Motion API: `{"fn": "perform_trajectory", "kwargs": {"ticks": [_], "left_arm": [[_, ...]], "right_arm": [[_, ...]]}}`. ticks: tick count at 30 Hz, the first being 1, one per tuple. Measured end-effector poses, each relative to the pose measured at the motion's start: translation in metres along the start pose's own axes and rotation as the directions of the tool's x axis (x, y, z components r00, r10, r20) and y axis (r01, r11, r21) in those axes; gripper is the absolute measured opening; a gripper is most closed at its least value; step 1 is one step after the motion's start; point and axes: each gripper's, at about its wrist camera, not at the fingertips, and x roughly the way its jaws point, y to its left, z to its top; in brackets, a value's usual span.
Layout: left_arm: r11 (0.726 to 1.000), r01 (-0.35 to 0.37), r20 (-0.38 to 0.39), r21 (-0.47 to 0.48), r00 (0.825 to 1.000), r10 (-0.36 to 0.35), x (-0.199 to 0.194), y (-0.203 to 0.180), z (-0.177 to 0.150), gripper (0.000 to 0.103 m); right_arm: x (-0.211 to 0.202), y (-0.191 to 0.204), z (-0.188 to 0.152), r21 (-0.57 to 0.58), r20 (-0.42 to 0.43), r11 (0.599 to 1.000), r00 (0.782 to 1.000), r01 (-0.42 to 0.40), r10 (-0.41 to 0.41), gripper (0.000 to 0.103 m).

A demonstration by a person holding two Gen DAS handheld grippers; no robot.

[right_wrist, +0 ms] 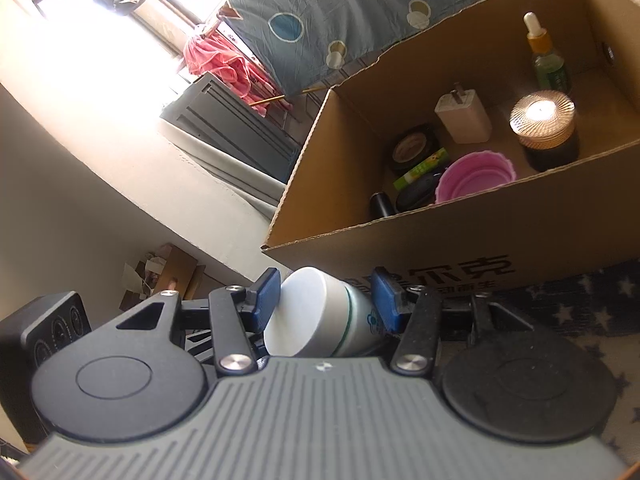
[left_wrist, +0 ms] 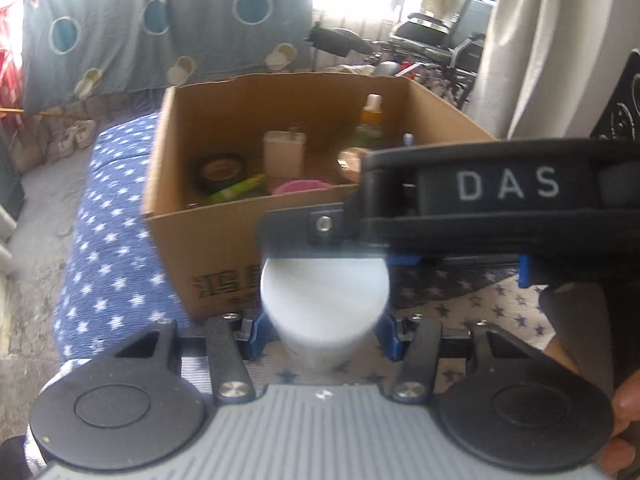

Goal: Organize rigid objects

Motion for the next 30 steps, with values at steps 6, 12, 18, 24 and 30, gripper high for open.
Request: {"fn": "perform_trajectory", "kwargs": {"ticks": [6,12,18,24,30], "left_arm": [[0.998,0.032,-0.003,0.051,0.999,-0.032,0.009,-0.029,0.001,0.054],[0.995,0.052,-0.012,0.081,0.999,-0.051,0.017,-0.046,0.003,0.054],[0.992,0.058,-0.010,0.109,0.998,-0.057,0.025,-0.055,0.008,0.054],[0.988,0.040,-0.005,0.146,0.999,-0.040,0.031,-0.064,0.007,0.054],[0.983,0.027,0.009,0.180,1.000,-0.029,0.032,-0.071,0.003,0.054]], "right_arm": [[-0.029,-0.018,-0.005,0.022,0.049,1.000,0.999,0.011,-0.012,0.048],[-0.048,-0.041,-0.009,0.069,0.080,0.997,0.996,0.027,-0.032,0.048],[-0.060,-0.052,-0.009,0.077,0.112,0.997,0.993,0.030,-0.038,0.049],[-0.059,-0.061,-0.010,0.103,0.113,0.994,0.993,0.031,-0.042,0.050],[-0.066,-0.066,-0.014,0.121,0.121,0.992,0.992,0.025,-0.039,0.051]]}}
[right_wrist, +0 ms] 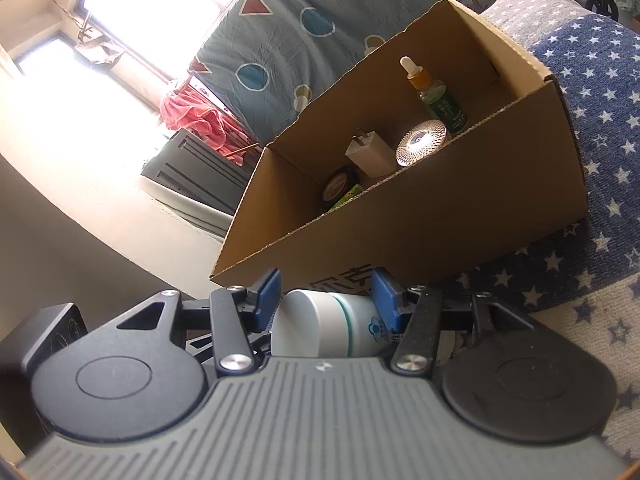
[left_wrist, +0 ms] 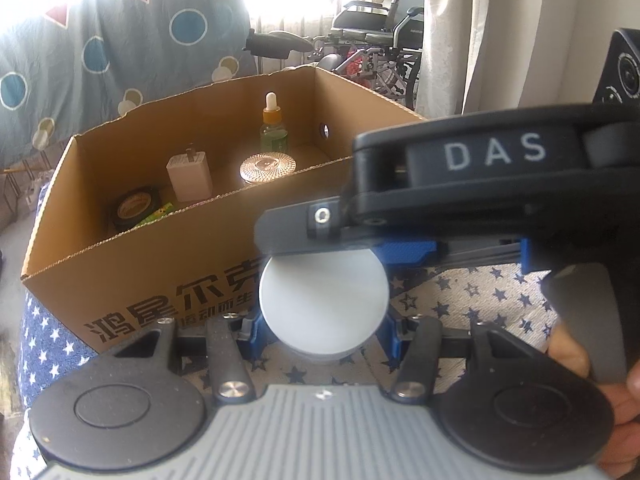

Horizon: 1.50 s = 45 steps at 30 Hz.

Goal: Organize rigid objects

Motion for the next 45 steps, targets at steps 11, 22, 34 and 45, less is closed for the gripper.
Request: {"fn": "perform_trajectory", "kwargs": {"ticks": [11,22,34,45], "left_arm": [[1.000,-0.005,0.001,0.025,1.000,0.005,-0.002,-0.004,-0.002,0.054],[0.999,0.007,0.007,0.036,1.000,-0.007,-0.007,-0.003,-0.008,0.060],[1.000,0.016,-0.019,0.026,1.000,-0.015,0.005,-0.002,-0.004,0.045],[0.998,0.056,-0.071,-0.003,0.996,-0.056,-0.012,0.020,-0.011,0.057]], "right_arm": [[-0.012,-0.016,-0.004,0.046,0.012,0.999,1.000,-0.011,0.010,0.055],[-0.016,-0.016,-0.005,0.038,0.019,0.999,1.000,-0.003,0.002,0.056],[-0.023,-0.024,-0.007,0.060,0.037,0.998,0.999,0.007,-0.009,0.056],[-0.032,-0.028,-0.010,0.079,0.046,0.997,0.999,0.012,-0.016,0.057]]}}
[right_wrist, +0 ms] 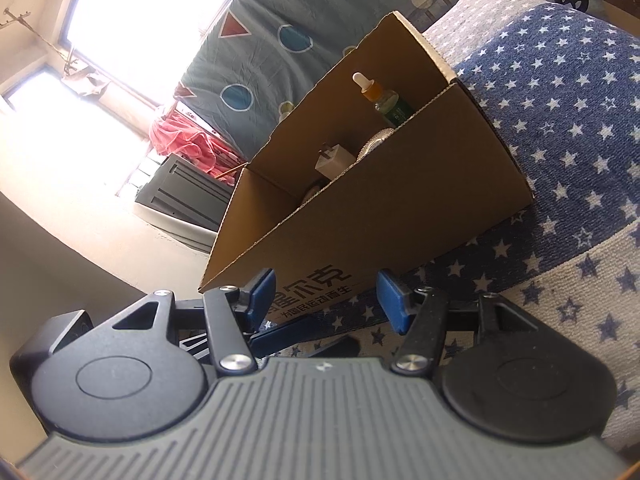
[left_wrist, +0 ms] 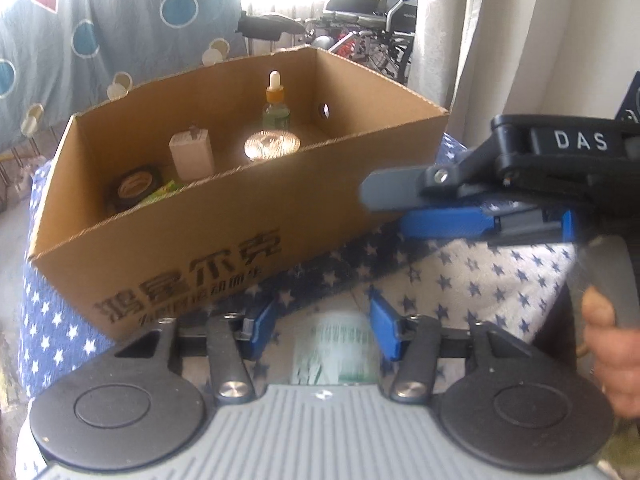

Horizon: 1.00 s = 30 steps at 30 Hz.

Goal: Organize rigid objects

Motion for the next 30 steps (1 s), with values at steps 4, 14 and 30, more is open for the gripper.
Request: {"fn": "perform_trajectory", "kwargs": {"ticks": [4,14,30], "left_arm": [[1.000,0.018,-0.033,0.018,0.999,-0.017,-0.015,0.008,-0.014,0.065],[0.997,0.070,-0.120,-0.042,0.990,-0.075,-0.027,0.018,-0.044,0.070],[0.992,0.122,-0.203,-0.035,0.971,-0.126,-0.010,0.010,-0.056,0.061]], "right_arm": [[-0.008,-0.001,-0.002,0.007,-0.016,1.000,1.000,-0.007,0.007,0.058],[-0.020,-0.017,-0.037,0.101,-0.157,0.995,0.987,-0.014,0.029,0.069],[0.025,-0.022,-0.079,0.217,-0.329,0.975,0.938,-0.041,0.113,0.070]]}}
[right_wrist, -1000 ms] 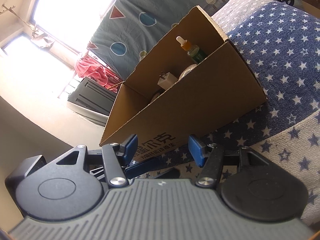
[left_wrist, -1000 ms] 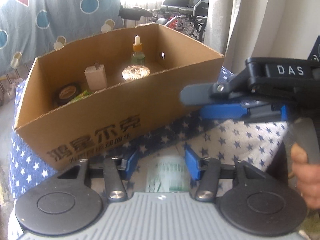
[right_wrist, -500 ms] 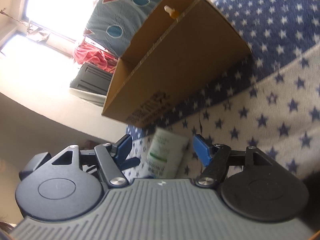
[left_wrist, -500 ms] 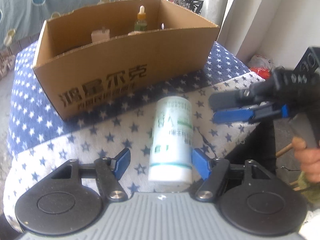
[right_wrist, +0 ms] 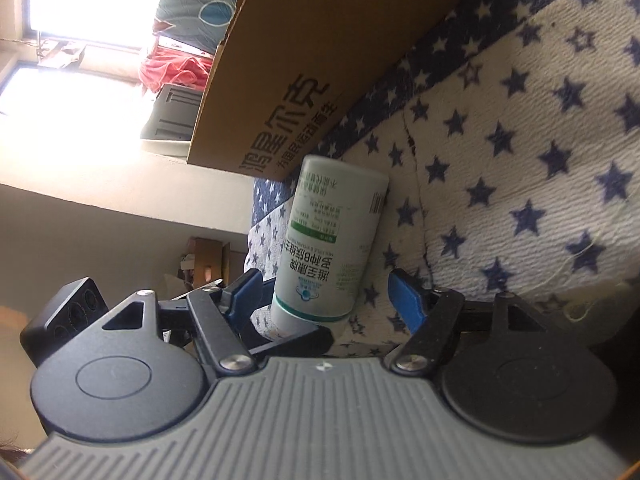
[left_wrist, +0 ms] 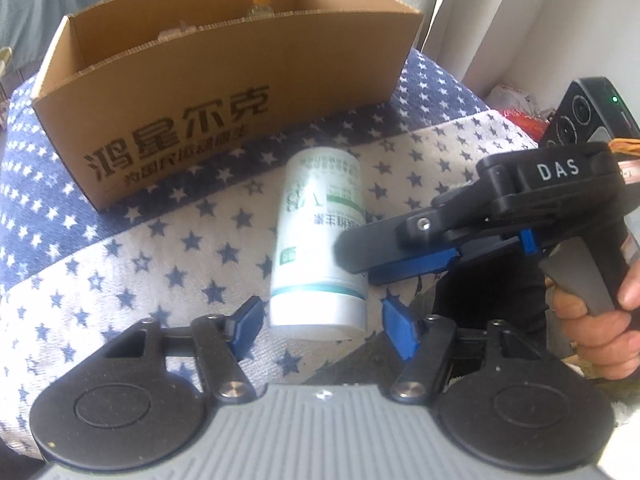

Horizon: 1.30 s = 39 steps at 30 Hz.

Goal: Organize rigid objects

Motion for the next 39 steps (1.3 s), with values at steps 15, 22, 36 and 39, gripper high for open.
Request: {"fn": "perform_trajectory", "kwargs": {"ticks": [15,22,36,39], "left_arm": [[1.000,0.018,0.156,-0.003,0.988,-0.018,-0.043,0.000,0.031,0.053],[1.000,0.004,0.173,-0.003,0.985,-0.003,-0.040,-0.001,0.047,0.054],[0.997,0.022,-0.039,-0.078,0.999,-0.025,0.003,0.031,0.012,0.064],[0.995,0.043,-0.039,-0.090,0.998,-0.046,0.009,0.030,0.010,0.058]], "right_arm": [[-0.003,0.017,0.014,0.032,0.020,0.988,0.989,-0.149,0.148,0.072],[-0.019,0.016,0.033,0.049,0.106,0.978,0.974,-0.204,0.198,0.072],[0.022,-0.002,0.019,0.068,-0.013,0.993,0.996,-0.092,0.093,0.072],[0.025,0.003,0.018,0.049,-0.021,0.996,0.996,-0.081,0.082,0.072]]}}
